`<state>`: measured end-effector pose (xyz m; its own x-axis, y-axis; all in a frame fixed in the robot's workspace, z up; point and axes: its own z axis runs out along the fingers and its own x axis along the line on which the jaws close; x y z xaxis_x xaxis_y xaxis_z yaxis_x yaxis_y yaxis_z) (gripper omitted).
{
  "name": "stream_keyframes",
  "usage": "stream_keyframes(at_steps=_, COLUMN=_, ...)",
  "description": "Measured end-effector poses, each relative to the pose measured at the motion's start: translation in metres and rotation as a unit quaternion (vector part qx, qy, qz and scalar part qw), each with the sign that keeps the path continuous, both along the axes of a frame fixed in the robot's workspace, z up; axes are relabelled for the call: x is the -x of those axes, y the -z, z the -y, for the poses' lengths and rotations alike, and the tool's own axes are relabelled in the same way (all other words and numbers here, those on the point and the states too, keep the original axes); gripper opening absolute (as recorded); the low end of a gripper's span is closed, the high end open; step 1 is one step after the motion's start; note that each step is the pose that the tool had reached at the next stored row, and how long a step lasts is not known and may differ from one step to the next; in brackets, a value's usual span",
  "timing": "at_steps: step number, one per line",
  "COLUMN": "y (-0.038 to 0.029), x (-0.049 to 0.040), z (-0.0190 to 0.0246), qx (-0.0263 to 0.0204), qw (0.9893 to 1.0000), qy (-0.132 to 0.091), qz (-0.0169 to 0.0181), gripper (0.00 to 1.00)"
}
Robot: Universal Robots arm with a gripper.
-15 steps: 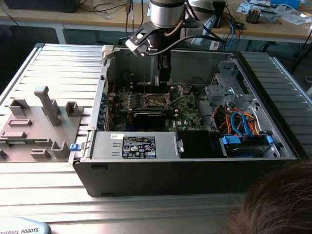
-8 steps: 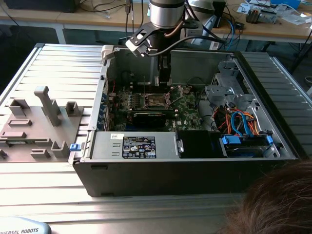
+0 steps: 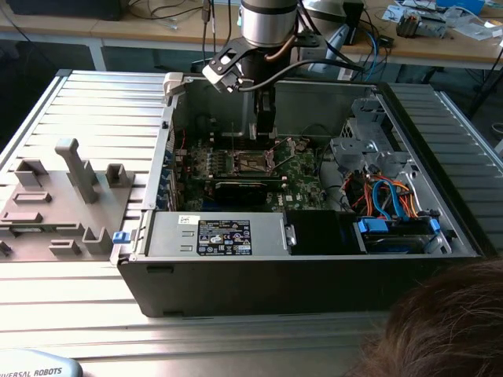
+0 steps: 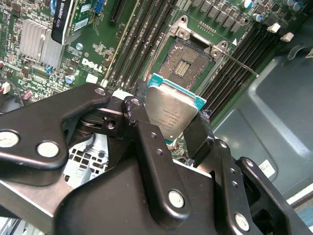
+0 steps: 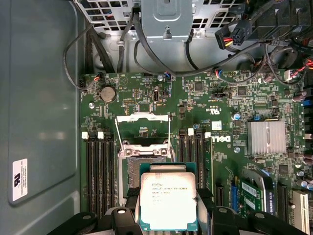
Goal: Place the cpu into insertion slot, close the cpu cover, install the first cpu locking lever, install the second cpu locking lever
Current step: 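Place the cpu into insertion slot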
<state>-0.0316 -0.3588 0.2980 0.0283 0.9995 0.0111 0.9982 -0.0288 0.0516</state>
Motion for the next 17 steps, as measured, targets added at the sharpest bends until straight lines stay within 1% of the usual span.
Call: stream_keyframes(at_steps=17, y=0.0028, x=0.0, z=0.0, qx=0.0, qw=1.0, qy=0.0, qz=0.0, gripper=0.54)
